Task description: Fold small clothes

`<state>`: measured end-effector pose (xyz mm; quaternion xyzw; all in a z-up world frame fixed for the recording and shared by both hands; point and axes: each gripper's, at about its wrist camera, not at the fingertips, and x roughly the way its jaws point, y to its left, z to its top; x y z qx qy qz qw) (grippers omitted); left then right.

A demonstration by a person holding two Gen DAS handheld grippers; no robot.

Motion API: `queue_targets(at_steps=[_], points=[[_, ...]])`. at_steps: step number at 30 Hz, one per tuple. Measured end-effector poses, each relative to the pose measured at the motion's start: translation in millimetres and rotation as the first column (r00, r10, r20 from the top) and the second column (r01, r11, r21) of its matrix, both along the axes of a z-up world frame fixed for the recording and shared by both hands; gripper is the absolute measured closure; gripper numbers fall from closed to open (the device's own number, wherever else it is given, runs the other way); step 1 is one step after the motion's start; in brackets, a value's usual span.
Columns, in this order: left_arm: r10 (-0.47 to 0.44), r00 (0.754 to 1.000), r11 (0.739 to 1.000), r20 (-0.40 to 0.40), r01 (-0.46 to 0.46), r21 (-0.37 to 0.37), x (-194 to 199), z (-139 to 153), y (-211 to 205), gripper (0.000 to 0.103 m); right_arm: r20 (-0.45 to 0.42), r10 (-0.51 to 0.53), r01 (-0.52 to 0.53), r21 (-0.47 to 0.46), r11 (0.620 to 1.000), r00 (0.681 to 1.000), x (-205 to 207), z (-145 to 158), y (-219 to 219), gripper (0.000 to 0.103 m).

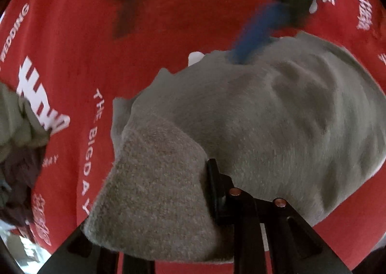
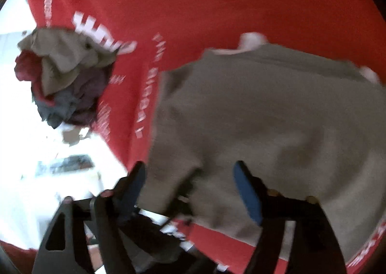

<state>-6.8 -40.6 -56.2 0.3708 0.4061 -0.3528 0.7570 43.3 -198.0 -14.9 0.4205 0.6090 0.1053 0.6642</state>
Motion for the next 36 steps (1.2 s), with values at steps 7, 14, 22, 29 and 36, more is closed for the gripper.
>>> queue_targets(at_steps=[7, 14, 22, 29, 36], points=[[-0.082, 0.995, 0.997, 0.055, 0.081, 0.017, -9.5, -3.2, 1.0, 0.08, -0.149, 0.333, -0.34, -0.023, 0.94, 0.931, 91.5, -23.2, 62.8, 0.018], [-0.076, 0.996, 0.997, 0.046, 0.076, -0.003, -6.9, -4.1, 2.9, 0.08, -0.299, 0.516, -0.561, -0.086, 0.823, 0.803, 125.8, -56.9, 115.6, 0.017], [-0.067, 0.997, 0.998, 0.031, 0.067, -0.015, -6.4, 0.7, 2.1, 0.08, -0.355, 0.566, -0.657, -0.236, 0.716, 0.744, 132.3, -74.1, 140.2, 0.069], [-0.098, 0.995, 0.99, -0.022, 0.095, -0.104, -12.3, 45.5, -4.2, 0.08, -0.112, 0.418, -0.432, -0.198, 0.88, 0.902, 90.6, -30.7, 77.5, 0.085], [-0.192, 0.981, 0.964, -0.011, 0.186, -0.19, -46.2, 100.2, -44.1, 0.08, 0.174, 0.122, -0.119, -0.026, 0.993, 0.977, 9.9, 29.6, -10.5, 0.085]])
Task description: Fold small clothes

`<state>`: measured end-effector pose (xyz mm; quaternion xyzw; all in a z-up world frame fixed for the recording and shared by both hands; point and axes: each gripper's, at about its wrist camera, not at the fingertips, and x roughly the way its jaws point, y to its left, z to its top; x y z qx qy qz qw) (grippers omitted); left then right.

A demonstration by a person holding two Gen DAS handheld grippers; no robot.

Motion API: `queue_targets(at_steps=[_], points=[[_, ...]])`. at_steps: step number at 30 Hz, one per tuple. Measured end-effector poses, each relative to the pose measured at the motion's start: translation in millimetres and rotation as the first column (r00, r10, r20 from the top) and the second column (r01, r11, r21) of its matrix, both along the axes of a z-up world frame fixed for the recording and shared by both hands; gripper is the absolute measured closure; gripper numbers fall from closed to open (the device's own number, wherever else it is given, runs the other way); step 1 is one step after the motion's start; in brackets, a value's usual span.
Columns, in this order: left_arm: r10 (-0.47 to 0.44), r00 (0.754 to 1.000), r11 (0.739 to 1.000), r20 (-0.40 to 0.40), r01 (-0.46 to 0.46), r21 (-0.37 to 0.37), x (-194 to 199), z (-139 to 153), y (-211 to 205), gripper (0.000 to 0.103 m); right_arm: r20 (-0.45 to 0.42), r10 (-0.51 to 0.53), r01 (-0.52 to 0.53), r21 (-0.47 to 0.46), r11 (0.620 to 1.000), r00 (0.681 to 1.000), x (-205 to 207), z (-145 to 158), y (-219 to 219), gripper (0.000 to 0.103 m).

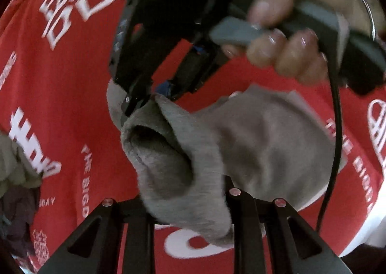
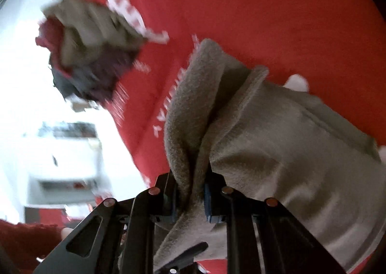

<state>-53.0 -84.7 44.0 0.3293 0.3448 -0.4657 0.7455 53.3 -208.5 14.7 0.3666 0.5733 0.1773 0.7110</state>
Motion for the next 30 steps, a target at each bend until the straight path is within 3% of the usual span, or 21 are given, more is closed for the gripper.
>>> queue_targets(at_steps=[5, 9, 12, 16, 21, 23, 24, 25, 28, 30], points=[[-0.133, 0.991, 0.991, 0.003, 0.133, -0.025, -43.6, 13.4, -46.0, 0.08, 0.126, -0.162, 0.158, 0.04, 0.987, 0.979, -79.9, 29.9, -64.7, 0.085], [-0.25, 0.968, 0.968, -0.002, 0.25, 0.012, -92.2, -2.0, -80.2, 0.08, 0.142, -0.284, 0.276, 0.072, 0.958, 0.948, -145.2, 28.2, -110.5, 0.085], [-0.316, 0.948, 0.947, -0.026, 0.317, 0.055, -116.5, -26.4, -97.7, 0.08, 0.118, -0.376, 0.37, 0.068, 0.927, 0.919, -192.8, 11.0, -143.7, 0.084], [-0.38, 0.923, 0.914, -0.054, 0.384, 0.134, -150.5, -68.0, -113.5, 0.079, 0.037, -0.463, 0.463, 0.01, 0.886, 0.886, -236.7, -42.7, -162.7, 0.084], [-0.369, 0.927, 0.907, -0.071, 0.376, 0.191, -159.6, -98.0, -112.3, 0.079, -0.067, -0.527, 0.528, -0.004, 0.849, 0.847, -265.1, -108.4, -171.6, 0.082], [-0.365, 0.929, 0.906, -0.067, 0.37, 0.204, -159.0, -97.8, -113.1, 0.064, -0.06, -0.543, 0.544, 0.003, 0.839, 0.837, -266.9, -116.9, -169.4, 0.082], [-0.365, 0.928, 0.904, -0.077, 0.373, 0.207, -160.5, -96.0, -112.0, 0.043, -0.057, -0.553, 0.554, 0.009, 0.833, 0.832, -266.5, -117.7, -169.1, 0.077], [-0.367, 0.927, 0.904, -0.083, 0.376, 0.202, -161.0, -91.2, -108.5, 0.033, -0.057, -0.557, 0.558, 0.009, 0.83, 0.829, -269.7, -117.0, -170.2, 0.074], [-0.393, 0.917, 0.897, -0.066, 0.398, 0.194, -159.4, -67.7, -93.6, 0.033, -0.104, -0.577, 0.578, -0.026, 0.816, 0.81, -274.8, -110.1, -173.1, 0.046], [-0.388, 0.918, 0.899, -0.079, 0.396, 0.188, -154.7, -53.7, -82.0, 0.033, -0.124, -0.592, 0.588, -0.07, 0.806, 0.796, -283.9, -98.8, -173.9, 0.04]])
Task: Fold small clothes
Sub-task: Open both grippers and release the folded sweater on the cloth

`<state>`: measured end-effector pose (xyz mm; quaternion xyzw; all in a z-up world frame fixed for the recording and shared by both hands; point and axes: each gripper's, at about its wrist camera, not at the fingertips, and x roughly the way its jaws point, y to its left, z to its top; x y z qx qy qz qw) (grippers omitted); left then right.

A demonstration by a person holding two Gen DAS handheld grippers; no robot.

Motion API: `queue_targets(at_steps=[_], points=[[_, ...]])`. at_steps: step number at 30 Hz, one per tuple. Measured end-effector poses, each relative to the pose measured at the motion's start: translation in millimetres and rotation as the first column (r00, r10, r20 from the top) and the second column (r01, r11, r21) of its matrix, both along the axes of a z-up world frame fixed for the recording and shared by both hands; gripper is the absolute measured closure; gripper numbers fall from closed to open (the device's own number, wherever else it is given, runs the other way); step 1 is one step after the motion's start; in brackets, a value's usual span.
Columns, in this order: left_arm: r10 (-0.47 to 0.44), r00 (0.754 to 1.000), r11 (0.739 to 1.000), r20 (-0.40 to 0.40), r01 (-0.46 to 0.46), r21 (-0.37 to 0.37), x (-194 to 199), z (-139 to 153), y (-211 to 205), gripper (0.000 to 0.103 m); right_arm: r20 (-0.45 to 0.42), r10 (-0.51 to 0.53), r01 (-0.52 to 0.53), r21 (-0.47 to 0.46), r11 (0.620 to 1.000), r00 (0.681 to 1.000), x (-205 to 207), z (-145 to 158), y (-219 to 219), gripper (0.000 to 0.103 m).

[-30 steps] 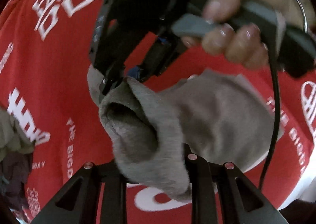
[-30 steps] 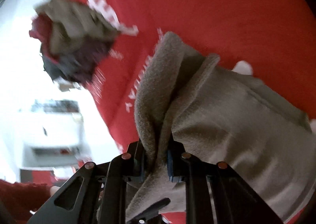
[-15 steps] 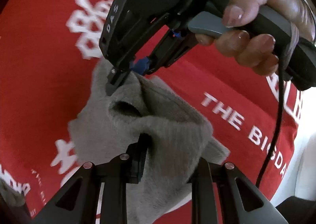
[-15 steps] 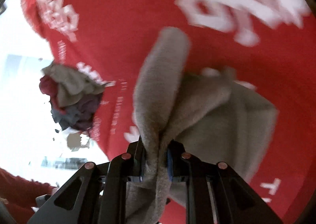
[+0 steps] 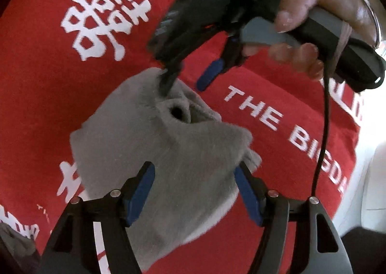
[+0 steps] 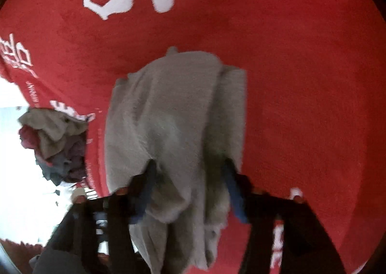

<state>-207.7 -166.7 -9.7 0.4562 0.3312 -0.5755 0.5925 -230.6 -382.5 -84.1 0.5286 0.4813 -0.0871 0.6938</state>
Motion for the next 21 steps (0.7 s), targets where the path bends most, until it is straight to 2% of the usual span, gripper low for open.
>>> queue_targets(at_steps=[3, 6, 8, 10, 11, 12, 13, 14, 15, 17, 18, 19, 21], points=[[0.092, 0.995, 0.996, -0.048, -0.091, 0.025, 23.8, 9.8, 13.0, 0.033, 0.002, -0.019, 0.019, -0.023, 1.0, 1.0, -25.5, 20.4, -1.0, 0.04], [0.243, 0.965, 0.969, -0.102, -0.237, 0.067, 58.5, 6.7, 15.9, 0.033, 0.056, -0.011, 0.011, -0.004, 1.0, 0.998, -41.3, 40.3, 15.6, 0.04], [0.374, 0.919, 0.926, -0.125, -0.362, 0.11, 88.8, 1.0, 15.2, 0.033, 0.076, 0.024, -0.026, 0.032, 0.999, 0.997, -41.4, 40.8, 32.2, 0.04], [0.475, 0.875, 0.877, -0.091, -0.462, 0.133, 113.8, -5.4, 12.2, 0.033, 0.042, 0.064, -0.066, 0.036, 0.997, 0.997, -32.6, 30.7, 48.0, 0.041], [0.507, 0.858, 0.859, -0.081, -0.495, 0.131, 122.5, -2.3, 11.5, 0.033, -0.007, 0.095, -0.095, 0.03, 0.995, 0.995, -25.7, 20.5, 56.2, 0.064], [0.537, 0.84, 0.842, -0.082, -0.526, 0.122, 130.9, -0.4, 11.3, 0.033, -0.026, 0.109, -0.108, 0.028, 0.994, 0.994, -21.5, 17.1, 60.0, 0.096], [0.556, 0.827, 0.83, -0.086, -0.546, 0.114, 137.0, 0.6, 12.0, 0.032, -0.041, 0.124, -0.123, 0.02, 0.992, 0.991, -18.0, 14.9, 65.1, 0.096], [0.568, 0.818, 0.822, -0.089, -0.558, 0.114, 140.7, -1.7, 13.1, 0.027, -0.035, 0.121, -0.122, -0.005, 0.993, 0.992, -17.2, 18.2, 69.0, 0.096], [0.583, 0.807, 0.811, -0.098, -0.571, 0.126, 144.5, -7.3, 14.2, 0.011, -0.034, 0.118, -0.119, -0.024, 0.993, 0.992, -19.2, 20.4, 72.1, 0.096], [0.614, 0.782, 0.787, -0.109, -0.597, 0.155, 148.3, -22.7, 16.1, 0.009, -0.066, 0.082, -0.085, -0.045, 0.995, 0.994, -34.9, 13.8, 73.3, 0.097], [0.638, 0.763, 0.765, -0.103, -0.612, 0.199, 150.3, -35.8, 17.5, 0.009, -0.08, 0.068, -0.071, -0.038, 0.997, 0.994, -44.7, 6.7, 70.3, 0.097], [0.648, 0.754, 0.755, -0.105, -0.618, 0.22, 149.4, -41.9, 18.4, 0.009, -0.106, 0.055, -0.057, -0.024, 0.998, 0.993, -55.0, -3.2, 67.5, 0.097], [0.675, 0.727, 0.731, -0.123, -0.636, 0.248, 149.1, -54.7, 23.0, 0.009, -0.093, 0.009, -0.007, 0.023, 1.0, 0.996, -67.7, -13.0, 65.8, 0.096]])
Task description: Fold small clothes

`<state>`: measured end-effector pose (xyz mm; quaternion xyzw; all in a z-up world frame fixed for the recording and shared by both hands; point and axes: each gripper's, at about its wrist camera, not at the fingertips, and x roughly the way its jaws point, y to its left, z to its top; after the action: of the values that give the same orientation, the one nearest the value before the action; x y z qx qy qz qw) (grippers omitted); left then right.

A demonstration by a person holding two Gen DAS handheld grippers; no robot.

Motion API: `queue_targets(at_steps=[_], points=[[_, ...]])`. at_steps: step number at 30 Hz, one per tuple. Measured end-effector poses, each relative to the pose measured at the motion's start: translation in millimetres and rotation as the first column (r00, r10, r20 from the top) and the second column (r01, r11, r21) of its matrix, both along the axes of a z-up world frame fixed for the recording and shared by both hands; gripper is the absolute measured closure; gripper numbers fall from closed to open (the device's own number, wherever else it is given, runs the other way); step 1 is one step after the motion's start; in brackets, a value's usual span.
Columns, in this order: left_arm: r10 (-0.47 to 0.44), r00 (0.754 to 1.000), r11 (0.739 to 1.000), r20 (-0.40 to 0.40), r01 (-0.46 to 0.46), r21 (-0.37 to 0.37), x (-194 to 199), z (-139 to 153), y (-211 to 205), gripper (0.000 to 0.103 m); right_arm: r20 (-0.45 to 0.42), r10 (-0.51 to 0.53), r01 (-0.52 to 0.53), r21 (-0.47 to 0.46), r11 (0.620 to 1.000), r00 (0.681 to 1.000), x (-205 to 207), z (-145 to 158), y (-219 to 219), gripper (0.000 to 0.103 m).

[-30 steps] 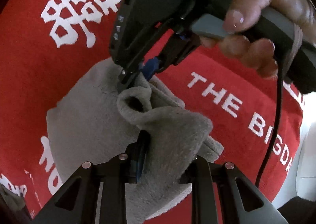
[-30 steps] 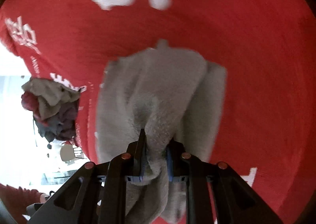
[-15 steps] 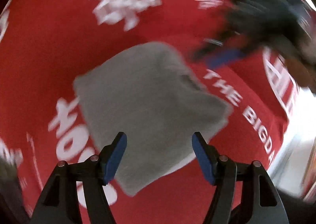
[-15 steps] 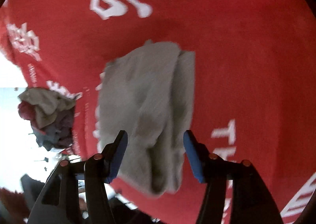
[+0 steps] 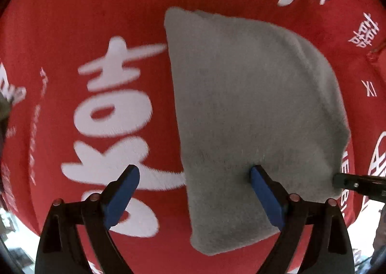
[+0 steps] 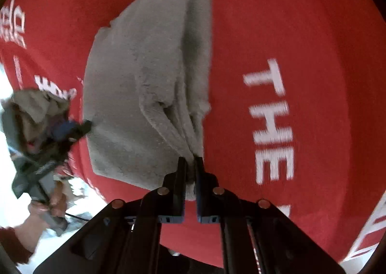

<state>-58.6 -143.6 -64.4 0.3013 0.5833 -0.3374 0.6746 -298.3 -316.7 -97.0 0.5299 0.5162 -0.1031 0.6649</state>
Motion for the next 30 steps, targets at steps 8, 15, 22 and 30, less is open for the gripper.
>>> queue_targets(at_steps=[8, 15, 22, 30], points=[[0.015, 0.999, 1.0, -0.046, -0.015, -0.006, 5.3, -4.0, 2.0, 0.009, 0.065, -0.06, 0.067, -0.107, 0.992, 0.996, 4.5, 48.0, -24.0, 0.049], [0.043, 0.998, 0.999, -0.053, -0.045, -0.029, 12.4, 3.7, 7.8, 0.009, 0.033, -0.062, 0.063, -0.058, 0.996, 0.998, 64.0, 21.4, -47.1, 0.093], [0.042, 0.997, 0.999, -0.072, -0.043, -0.013, 11.1, 9.2, 21.5, 0.009, 0.007, -0.126, 0.127, -0.095, 0.987, 0.992, 42.7, 9.6, -36.7, 0.088], [0.017, 0.998, 1.0, -0.058, -0.017, -0.011, 14.0, 26.4, 43.8, 0.009, -0.083, -0.203, 0.188, -0.159, 0.969, 0.976, 28.1, 19.8, -30.3, 0.063]])
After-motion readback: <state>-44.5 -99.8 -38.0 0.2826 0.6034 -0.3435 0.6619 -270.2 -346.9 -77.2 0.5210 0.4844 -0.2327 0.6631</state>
